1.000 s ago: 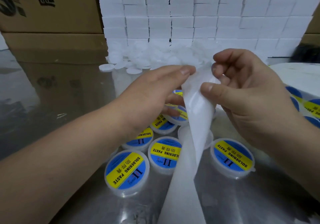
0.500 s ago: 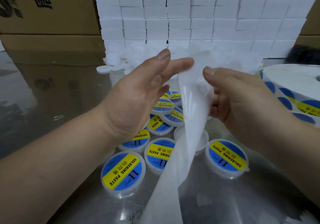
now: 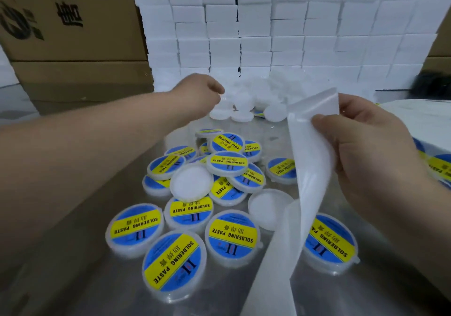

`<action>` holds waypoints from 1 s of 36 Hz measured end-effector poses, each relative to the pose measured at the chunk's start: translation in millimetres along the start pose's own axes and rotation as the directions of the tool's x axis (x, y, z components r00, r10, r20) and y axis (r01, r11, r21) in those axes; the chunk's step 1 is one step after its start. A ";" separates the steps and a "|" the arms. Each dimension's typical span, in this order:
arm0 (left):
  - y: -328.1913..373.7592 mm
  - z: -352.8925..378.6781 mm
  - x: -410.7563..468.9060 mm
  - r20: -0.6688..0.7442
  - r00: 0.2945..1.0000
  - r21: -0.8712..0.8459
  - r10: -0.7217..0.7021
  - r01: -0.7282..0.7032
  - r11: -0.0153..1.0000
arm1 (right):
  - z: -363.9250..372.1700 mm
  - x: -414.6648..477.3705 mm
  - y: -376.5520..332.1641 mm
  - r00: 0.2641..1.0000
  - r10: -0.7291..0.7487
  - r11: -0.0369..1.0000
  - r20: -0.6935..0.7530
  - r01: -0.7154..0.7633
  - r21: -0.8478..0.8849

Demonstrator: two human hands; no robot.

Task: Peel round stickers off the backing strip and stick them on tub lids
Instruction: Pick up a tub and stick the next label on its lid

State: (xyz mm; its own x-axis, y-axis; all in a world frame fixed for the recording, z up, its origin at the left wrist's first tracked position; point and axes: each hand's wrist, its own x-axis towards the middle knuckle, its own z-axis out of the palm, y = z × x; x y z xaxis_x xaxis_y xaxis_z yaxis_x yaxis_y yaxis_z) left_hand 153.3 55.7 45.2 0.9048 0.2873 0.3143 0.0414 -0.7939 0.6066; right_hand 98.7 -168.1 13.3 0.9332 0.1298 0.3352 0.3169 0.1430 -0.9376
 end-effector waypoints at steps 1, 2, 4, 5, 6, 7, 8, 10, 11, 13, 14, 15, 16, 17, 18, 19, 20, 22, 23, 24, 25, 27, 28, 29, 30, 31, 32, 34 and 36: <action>-4.3 3.2 10.2 0.038 0.999 0.114 0.015 -0.019 0.993 | -0.6 0.1 0.1 1.000 0.001 1.000 0.000 -0.001 -0.003; -8.0 6.5 19.9 0.077 0.997 0.218 0.028 -0.044 0.975 | -1.1 0.2 0.2 1.000 -0.001 1.000 0.001 0.001 -0.003; -11.0 13.9 36.9 0.155 0.987 0.390 0.048 -0.106 0.915 | -2.3 0.4 0.8 1.000 -0.003 1.000 0.006 0.003 0.001; -10.8 19.0 44.7 0.197 0.979 0.465 0.060 -0.147 0.873 | -2.6 0.6 1.5 1.000 0.000 1.000 0.011 0.000 0.002; -10.3 25.1 52.6 0.243 0.967 0.533 0.071 -0.195 0.823 | -3.0 0.5 2.3 1.000 0.003 1.000 0.015 -0.003 0.001; -9.1 32.0 60.2 0.290 0.954 0.599 0.078 -0.244 0.763 | -3.3 0.4 2.8 1.000 0.003 1.000 0.019 -0.003 0.001; -7.7 39.3 66.9 0.331 0.941 0.663 0.076 -0.289 0.691 | -3.4 0.6 3.7 1.000 0.000 1.000 0.023 0.000 0.002; -5.5 53.8 78.0 0.382 0.923 0.757 0.045 -0.340 0.558 | -2.9 0.7 5.4 0.999 0.001 1.000 0.032 -0.001 0.003; -5.0 60.8 82.3 0.396 0.918 0.782 0.015 -0.346 0.518 | -2.4 1.0 6.5 0.999 0.003 1.000 0.032 -0.003 -0.004; -5.2 72.8 88.7 0.408 0.912 0.809 -0.041 -0.341 0.478 | -2.2 2.3 8.4 1.000 0.005 0.999 0.030 -0.004 -0.036; -5.6 77.4 91.4 0.407 0.912 0.817 -0.059 -0.334 0.471 | -2.3 3.2 9.0 0.999 0.009 0.999 0.031 -0.008 -0.047; -5.8 81.0 93.0 0.402 0.913 0.821 -0.065 -0.328 0.467 | -2.4 3.9 9.4 0.999 0.016 0.998 0.032 -0.014 -0.053; -5.8 83.0 93.3 0.393 0.918 0.824 -0.053 -0.326 0.464 | -2.7 4.4 9.7 0.999 0.023 0.998 0.037 -0.021 -0.058; -5.6 84.0 93.1 0.383 0.923 0.822 -0.012 -0.335 0.461 | -2.9 4.6 9.7 0.999 0.031 0.998 0.043 -0.028 -0.065; -5.3 84.3 93.1 0.377 0.924 0.814 0.065 -0.365 0.452 | -3.4 4.7 10.0 0.998 0.038 0.997 0.050 -0.035 -0.073; -4.8 83.7 93.4 0.380 0.913 0.805 0.150 -0.406 0.433 | -3.8 4.7 10.2 0.997 0.048 0.996 0.058 -0.044 -0.075; -3.8 82.4 92.4 0.383 0.897 0.796 0.219 -0.441 0.416 | -4.2 4.7 10.3 0.996 0.061 0.996 0.068 -0.056 -0.071; -2.8 78.0 90.5 0.353 0.887 0.785 0.297 -0.453 0.422 | -4.3 4.2 10.1 0.992 0.087 0.995 0.094 -0.081 -0.064; -2.7 75.8 89.6 0.322 0.893 0.780 0.315 -0.438 0.447 | -3.9 3.9 9.7 0.989 0.096 0.994 0.109 -0.089 -0.067; -2.6 74.1 89.0 0.283 0.902 0.766 0.327 -0.418 0.488 | -3.3 3.6 8.9 0.987 0.104 0.993 0.119 -0.096 -0.067; -1.9 71.9 87.6 0.237 0.913 0.742 0.331 -0.390 0.545 | -2.7 3.4 8.1 0.986 0.110 0.993 0.122 -0.103 -0.063; 3.2 66.0 82.8 0.132 0.940 0.678 0.315 -0.317 0.663 | -2.4 3.6 6.9 0.986 0.122 0.992 0.112 -0.116 -0.059; 7.7 61.6 79.2 0.073 0.952 0.636 0.297 -0.274 0.722 | -2.1 3.6 5.9 0.986 0.127 0.991 0.108 -0.121 -0.058; 12.5 56.4 75.0 0.015 0.963 0.578 0.269 -0.228 0.784 | -1.7 3.3 5.2 0.985 0.131 0.991 0.109 -0.125 -0.052; 17.9 51.0 70.2 -0.043 0.970 0.503 0.240 -0.187 0.844 | -1.5 2.7 4.5 0.985 0.133 0.991 0.112 -0.129 -0.042; 23.1 45.2 64.5 -0.092 0.972 0.419 0.214 -0.157 0.894 | -1.2 2.4 4.3 0.984 0.133 0.991 0.116 -0.131 -0.026; 28.4 39.4 58.7 -0.125 0.974 0.326 0.190 -0.141 0.935 | -0.6 1.9 3.7 0.984 0.131 0.991 0.120 -0.131 -0.009; 37.5 28.0 42.9 -0.137 0.982 0.090 0.133 -0.121 0.989 | 1.1 1.3 3.3 0.985 0.115 0.993 0.130 -0.116 -0.004; 46.1 17.9 23.0 -0.091 0.995 -0.243 0.035 -0.056 0.969 | 1.8 1.1 3.7 0.985 0.102 0.994 0.141 -0.095 -0.052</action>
State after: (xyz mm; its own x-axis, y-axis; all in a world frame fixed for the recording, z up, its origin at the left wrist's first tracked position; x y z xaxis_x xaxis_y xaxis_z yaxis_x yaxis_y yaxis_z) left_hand 183.6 16.1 67.4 0.8634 0.3071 0.4003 -0.1134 -0.6550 0.7471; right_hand 100.5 -165.6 10.4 0.9272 0.2811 0.2476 0.2347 0.0790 -0.9688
